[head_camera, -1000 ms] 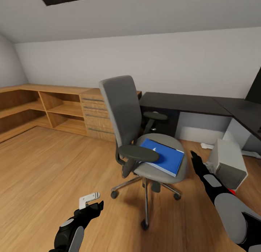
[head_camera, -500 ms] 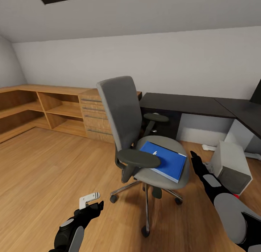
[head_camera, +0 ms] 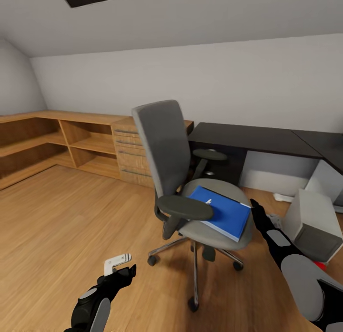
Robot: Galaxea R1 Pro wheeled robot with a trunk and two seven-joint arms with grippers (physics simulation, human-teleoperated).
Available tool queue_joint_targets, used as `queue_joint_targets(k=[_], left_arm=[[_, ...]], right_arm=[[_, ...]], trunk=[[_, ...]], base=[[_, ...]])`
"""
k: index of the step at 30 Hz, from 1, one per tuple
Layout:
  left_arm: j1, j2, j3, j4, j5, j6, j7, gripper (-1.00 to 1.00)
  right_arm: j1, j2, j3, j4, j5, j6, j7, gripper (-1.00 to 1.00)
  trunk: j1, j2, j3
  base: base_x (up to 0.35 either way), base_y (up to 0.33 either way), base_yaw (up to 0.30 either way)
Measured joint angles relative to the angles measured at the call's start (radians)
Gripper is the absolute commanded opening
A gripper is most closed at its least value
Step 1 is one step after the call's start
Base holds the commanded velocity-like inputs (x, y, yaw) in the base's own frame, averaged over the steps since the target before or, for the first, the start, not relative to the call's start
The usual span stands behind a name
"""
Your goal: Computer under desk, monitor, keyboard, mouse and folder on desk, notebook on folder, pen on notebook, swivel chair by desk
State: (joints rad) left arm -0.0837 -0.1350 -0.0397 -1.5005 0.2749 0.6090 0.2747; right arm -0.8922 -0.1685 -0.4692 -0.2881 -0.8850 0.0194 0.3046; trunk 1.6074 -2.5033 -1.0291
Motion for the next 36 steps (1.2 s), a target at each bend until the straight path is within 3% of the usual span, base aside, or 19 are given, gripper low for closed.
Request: queue_joint_targets(k=[36], left_arm=[[0.0, -0.001, 0.0, 0.001, 0.0, 0.0, 0.0, 1.0]], right_arm=[[0.0, -0.001, -0.012, -0.001, 0.001, 0.0, -0.003, 1.0]], trunk=[[0.0, 0.0, 0.0]], base=[[0.0, 0.0, 0.204]])
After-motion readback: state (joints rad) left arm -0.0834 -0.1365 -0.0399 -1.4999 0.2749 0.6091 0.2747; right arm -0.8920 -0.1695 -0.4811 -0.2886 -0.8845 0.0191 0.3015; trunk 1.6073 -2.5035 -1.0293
